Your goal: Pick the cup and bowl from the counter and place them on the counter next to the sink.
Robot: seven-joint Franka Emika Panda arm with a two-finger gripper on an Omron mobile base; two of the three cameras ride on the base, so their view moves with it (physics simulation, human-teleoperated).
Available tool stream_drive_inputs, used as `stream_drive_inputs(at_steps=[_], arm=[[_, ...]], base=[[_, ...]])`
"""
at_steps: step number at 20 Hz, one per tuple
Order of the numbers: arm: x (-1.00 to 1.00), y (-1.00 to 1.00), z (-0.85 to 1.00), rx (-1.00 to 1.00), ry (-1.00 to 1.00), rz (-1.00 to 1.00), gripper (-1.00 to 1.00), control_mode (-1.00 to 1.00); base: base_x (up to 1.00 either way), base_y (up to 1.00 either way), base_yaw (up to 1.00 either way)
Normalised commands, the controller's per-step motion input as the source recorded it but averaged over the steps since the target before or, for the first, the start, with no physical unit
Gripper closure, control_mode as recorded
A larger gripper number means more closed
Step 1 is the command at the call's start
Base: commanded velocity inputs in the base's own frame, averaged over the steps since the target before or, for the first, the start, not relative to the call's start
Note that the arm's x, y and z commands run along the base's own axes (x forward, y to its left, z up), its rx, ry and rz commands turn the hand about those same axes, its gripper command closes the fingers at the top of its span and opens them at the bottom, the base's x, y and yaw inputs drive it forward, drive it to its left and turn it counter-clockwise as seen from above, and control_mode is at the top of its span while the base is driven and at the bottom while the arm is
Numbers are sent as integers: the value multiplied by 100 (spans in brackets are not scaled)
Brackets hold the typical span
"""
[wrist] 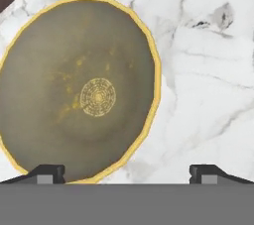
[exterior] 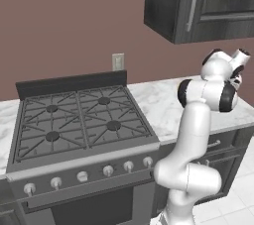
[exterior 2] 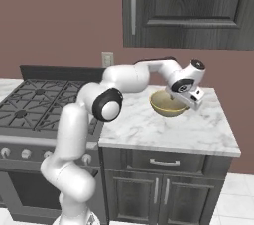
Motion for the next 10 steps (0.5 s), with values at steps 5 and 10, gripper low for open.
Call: stream_drive_inputs(at_steps=[5, 10], arm=[[42, 23, -25, 0, 0, -22, -100, -100], [14, 1, -3, 0, 0, -21, -100, -100]], base=[[0, 0, 0], [0, 0, 0]])
